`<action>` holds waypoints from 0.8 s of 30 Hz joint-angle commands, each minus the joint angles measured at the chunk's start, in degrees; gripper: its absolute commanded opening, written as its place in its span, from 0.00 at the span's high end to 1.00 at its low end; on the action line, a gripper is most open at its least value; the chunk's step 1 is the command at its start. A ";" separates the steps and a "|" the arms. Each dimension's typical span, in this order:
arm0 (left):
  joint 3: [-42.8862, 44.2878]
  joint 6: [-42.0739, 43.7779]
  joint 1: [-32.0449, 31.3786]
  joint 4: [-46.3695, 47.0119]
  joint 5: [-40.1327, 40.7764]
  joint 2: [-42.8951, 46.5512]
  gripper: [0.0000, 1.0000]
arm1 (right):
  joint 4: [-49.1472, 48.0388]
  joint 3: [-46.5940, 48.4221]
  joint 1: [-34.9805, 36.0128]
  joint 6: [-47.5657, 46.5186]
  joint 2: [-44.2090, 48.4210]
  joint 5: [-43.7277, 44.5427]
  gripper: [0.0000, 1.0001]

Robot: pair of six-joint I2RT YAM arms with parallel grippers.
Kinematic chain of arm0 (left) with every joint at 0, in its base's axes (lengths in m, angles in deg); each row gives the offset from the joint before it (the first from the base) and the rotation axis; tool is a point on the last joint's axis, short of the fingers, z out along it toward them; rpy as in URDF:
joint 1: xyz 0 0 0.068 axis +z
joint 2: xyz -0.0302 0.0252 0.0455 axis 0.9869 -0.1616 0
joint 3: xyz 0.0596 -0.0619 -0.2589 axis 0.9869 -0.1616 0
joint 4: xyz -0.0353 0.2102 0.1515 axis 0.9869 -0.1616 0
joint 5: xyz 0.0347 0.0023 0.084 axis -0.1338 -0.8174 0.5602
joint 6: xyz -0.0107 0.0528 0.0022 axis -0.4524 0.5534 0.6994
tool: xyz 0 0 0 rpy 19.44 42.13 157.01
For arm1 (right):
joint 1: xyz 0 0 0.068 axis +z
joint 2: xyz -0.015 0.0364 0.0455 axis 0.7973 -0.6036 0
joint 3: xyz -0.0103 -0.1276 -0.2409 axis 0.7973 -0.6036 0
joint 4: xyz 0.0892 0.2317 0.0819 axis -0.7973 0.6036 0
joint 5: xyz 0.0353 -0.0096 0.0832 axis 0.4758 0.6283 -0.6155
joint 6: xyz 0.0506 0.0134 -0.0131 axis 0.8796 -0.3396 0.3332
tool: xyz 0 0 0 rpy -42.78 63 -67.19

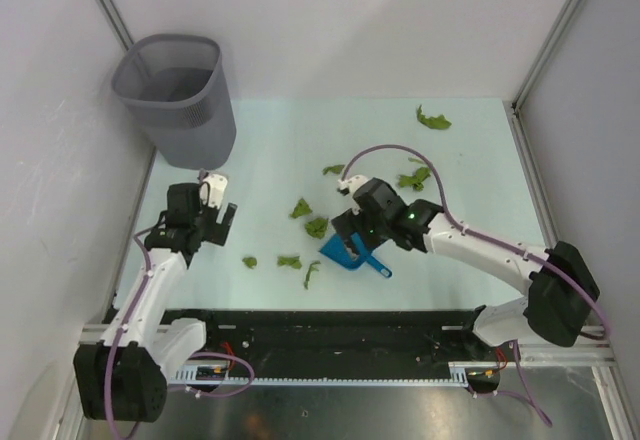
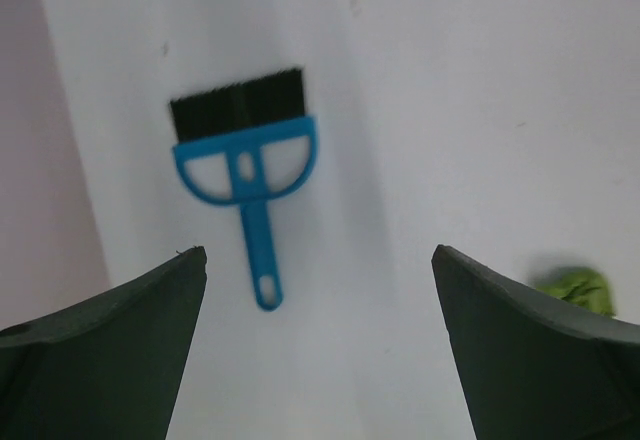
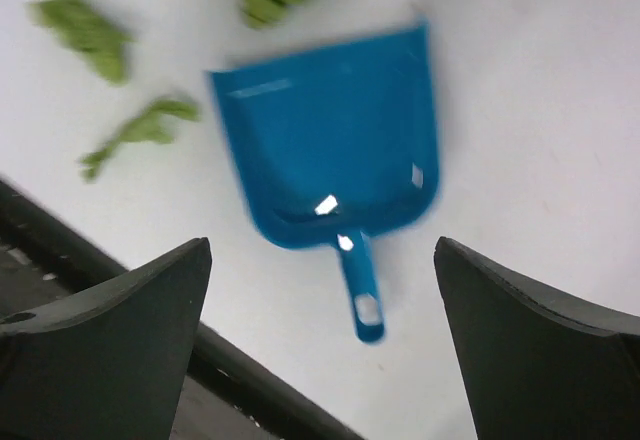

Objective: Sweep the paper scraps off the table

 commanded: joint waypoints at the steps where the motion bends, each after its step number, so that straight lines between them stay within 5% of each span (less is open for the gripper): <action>1: 3.63 3.03 6.40 -6.68 4.63 -2.00 0.00 | 13.49 -3.56 -1.83 10.04 -0.42 2.88 0.00; 6: 2.67 5.50 8.63 -8.98 1.39 -3.41 0.00 | 10.25 -7.96 0.73 12.94 -3.65 2.88 0.00; 12: 2.83 6.11 11.17 -9.42 -2.22 -7.27 0.00 | 4.98 -9.81 -1.12 11.89 -8.84 4.46 0.11; 18: 5.30 5.59 15.75 -9.42 -4.77 -10.71 0.00 | 2.16 -9.98 -1.21 11.10 -14.04 7.37 0.43; 20: 5.30 6.02 15.83 -9.42 -4.86 -10.53 0.00 | 2.25 -9.98 -1.29 10.92 -13.69 7.10 0.63; 24: 4.69 6.99 16.10 -9.42 -7.58 -12.46 0.00 | 2.95 -9.98 -1.21 10.83 -10.62 7.45 0.77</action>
